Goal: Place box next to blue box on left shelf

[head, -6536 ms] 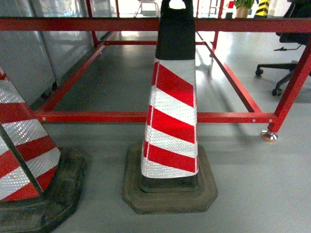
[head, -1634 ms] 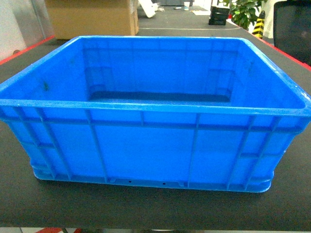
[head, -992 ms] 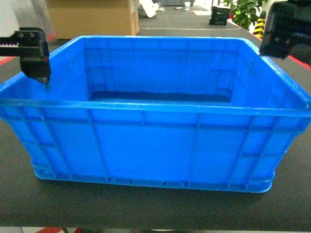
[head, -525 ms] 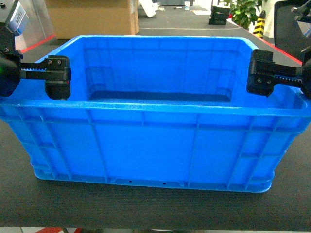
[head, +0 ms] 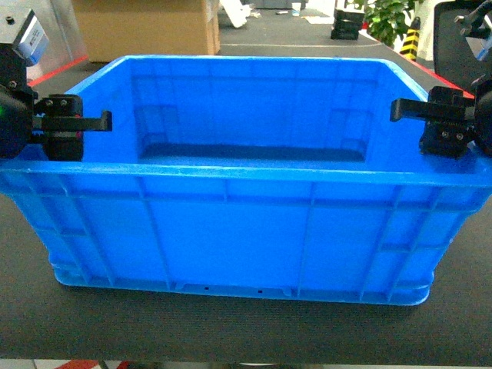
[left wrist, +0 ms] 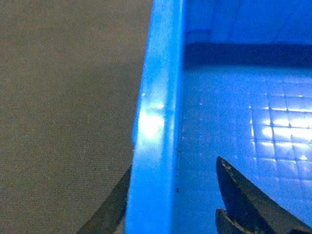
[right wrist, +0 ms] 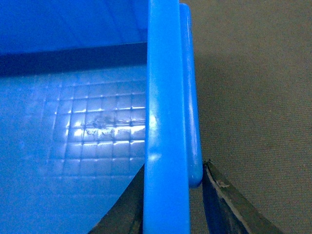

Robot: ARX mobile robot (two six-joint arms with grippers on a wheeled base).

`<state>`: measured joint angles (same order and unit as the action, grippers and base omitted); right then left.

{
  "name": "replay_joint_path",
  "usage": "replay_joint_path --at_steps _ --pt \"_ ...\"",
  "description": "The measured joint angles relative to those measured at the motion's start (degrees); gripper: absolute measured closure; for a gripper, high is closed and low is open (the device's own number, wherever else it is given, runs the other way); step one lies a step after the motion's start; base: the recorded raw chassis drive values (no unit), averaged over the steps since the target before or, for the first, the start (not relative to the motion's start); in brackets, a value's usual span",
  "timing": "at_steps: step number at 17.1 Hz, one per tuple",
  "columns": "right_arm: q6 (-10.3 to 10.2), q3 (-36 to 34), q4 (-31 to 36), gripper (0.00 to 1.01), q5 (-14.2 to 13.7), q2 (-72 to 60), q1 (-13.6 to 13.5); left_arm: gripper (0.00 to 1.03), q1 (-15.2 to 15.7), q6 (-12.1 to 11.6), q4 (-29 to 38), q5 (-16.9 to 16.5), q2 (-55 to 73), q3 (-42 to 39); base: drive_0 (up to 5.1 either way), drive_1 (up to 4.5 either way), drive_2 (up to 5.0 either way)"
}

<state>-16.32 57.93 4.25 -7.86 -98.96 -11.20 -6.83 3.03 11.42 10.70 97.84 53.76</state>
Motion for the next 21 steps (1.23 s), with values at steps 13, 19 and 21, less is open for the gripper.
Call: replay_joint_path --at_steps 13,19,21 --pt "2.8 -6.6 11.2 0.83 -9.0 11.9 -1.9 0.94 -4.1 2.8 11.3 3.7 -20.1 -12.0 0.0 0.0 0.0" --pt "5.5 -14.9 25.2 0.83 -11.9 17.0 -3.4 0.95 -4.8 1.2 16.6 3.6 -24.1 -14.7 0.0 0.0 0.0" --pt "5.8 -14.9 25.3 0.83 -12.0 17.3 -3.4 0.95 -4.8 1.1 16.5 3.7 -24.4 -14.7 0.0 0.0 0.0"
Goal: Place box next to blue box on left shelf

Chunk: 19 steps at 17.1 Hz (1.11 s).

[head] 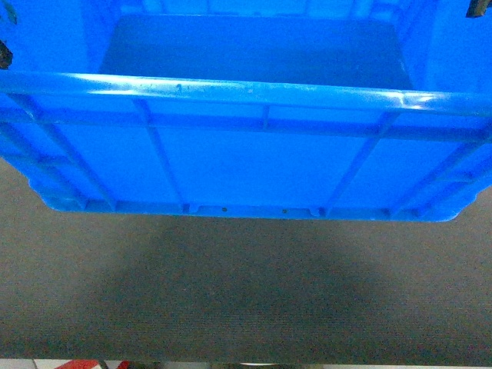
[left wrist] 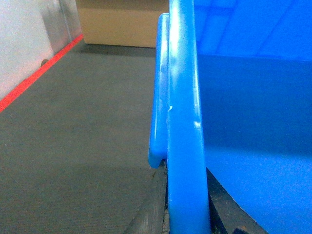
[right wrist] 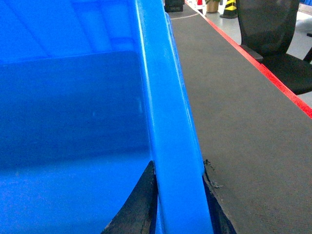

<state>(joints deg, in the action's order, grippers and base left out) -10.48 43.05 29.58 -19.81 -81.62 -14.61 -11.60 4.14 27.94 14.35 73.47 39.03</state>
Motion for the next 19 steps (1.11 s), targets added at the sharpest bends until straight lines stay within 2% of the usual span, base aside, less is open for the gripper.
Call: replay_joint_path --at_steps 9,19 --pt "0.1 -0.1 -0.2 0.83 0.0 0.0 0.0 0.95 0.1 0.0 -0.3 0.0 0.0 0.0 -0.3 -0.3 -0.3" --pt "0.2 -0.1 -0.3 0.83 0.0 0.0 0.0 0.95 0.0 0.0 -0.3 0.0 0.0 0.0 -1.6 -1.58 -1.6"
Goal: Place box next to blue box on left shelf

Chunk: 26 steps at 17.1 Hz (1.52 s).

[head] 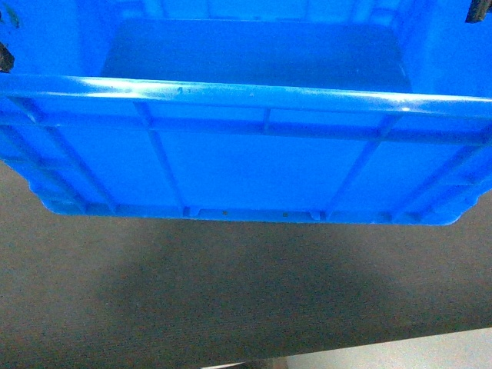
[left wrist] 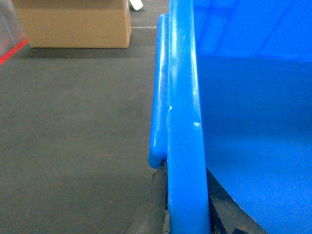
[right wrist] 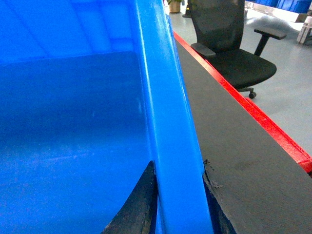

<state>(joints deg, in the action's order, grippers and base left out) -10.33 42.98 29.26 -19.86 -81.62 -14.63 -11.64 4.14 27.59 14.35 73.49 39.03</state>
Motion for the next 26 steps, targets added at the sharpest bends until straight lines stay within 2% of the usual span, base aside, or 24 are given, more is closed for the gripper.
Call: replay_joint_path --at_steps 26 --pt "0.3 0.0 0.0 0.83 -0.1 0.0 0.0 0.95 0.0 0.0 -0.1 0.0 0.0 0.0 -1.5 -1.52 -1.5"
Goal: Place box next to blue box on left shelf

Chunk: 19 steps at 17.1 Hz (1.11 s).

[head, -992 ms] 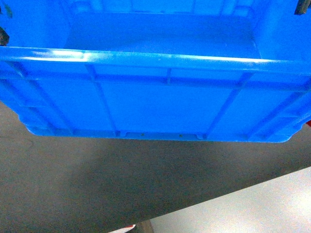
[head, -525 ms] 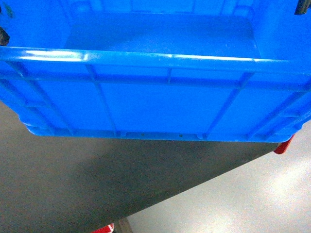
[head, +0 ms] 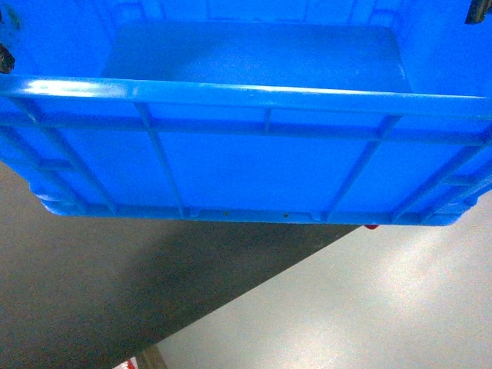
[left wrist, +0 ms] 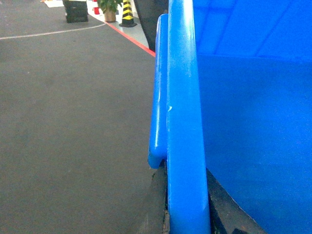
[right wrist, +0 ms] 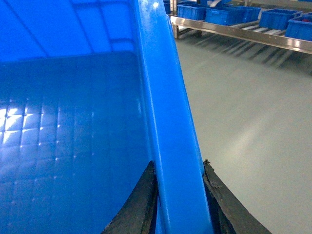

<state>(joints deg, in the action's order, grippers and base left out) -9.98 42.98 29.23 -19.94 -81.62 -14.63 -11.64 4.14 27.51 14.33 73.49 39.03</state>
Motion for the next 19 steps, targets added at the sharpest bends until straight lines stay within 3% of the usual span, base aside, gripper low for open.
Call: replay_joint_path --at_steps 19 --pt "0.1 0.0 0.1 0.83 0.0 0.0 0.0 0.95 0.0 0.0 0.0 0.0 0.0 0.0 -1.5 -1.49 -1.5"
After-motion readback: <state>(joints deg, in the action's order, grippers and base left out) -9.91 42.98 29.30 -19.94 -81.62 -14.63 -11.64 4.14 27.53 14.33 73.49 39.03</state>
